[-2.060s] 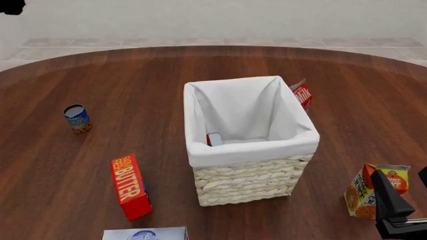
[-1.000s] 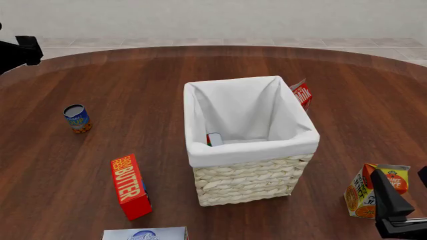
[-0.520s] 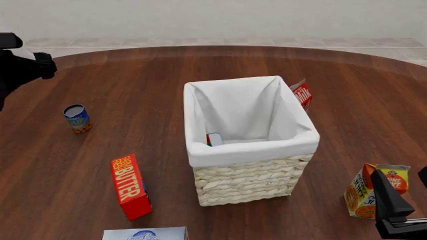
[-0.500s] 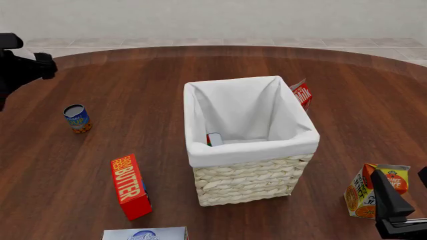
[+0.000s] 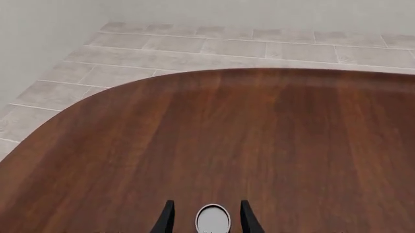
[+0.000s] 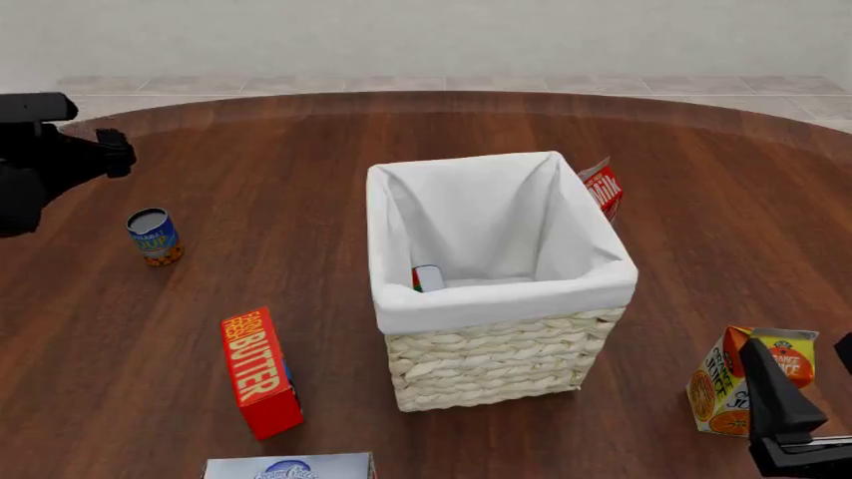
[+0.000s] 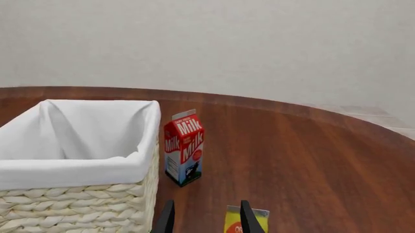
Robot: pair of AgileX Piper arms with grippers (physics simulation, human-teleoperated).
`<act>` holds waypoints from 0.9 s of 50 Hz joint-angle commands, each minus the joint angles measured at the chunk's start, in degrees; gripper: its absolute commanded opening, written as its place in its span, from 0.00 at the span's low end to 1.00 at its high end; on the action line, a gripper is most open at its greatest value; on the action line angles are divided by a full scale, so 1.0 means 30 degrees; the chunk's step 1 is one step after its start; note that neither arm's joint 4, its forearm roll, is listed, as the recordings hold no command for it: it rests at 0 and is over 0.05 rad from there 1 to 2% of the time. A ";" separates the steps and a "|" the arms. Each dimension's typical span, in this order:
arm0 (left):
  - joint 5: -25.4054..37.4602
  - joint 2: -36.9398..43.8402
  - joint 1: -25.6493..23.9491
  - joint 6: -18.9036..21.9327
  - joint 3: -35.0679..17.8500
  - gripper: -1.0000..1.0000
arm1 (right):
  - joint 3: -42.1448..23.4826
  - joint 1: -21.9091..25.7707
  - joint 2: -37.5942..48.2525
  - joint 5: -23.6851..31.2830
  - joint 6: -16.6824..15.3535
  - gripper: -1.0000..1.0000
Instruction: Pick up the alphabet soup and the tomato sauce, and put them in the basket.
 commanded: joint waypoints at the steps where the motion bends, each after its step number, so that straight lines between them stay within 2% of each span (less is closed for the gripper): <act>1: -0.0395 0.0786 -0.0135 0.0070 0.0323 1.00 | 0.0000 -0.0007 -0.0020 0.0016 -0.0007 1.00; 20: -0.1185 0.2184 -0.0209 -0.0062 0.1097 1.00 | 0.0008 0.0007 -0.0035 0.0021 -0.0011 1.00; 45: -0.1496 0.3325 0.0190 0.0356 0.1112 1.00 | 0.0016 0.0052 0.0084 -0.0083 0.0043 1.00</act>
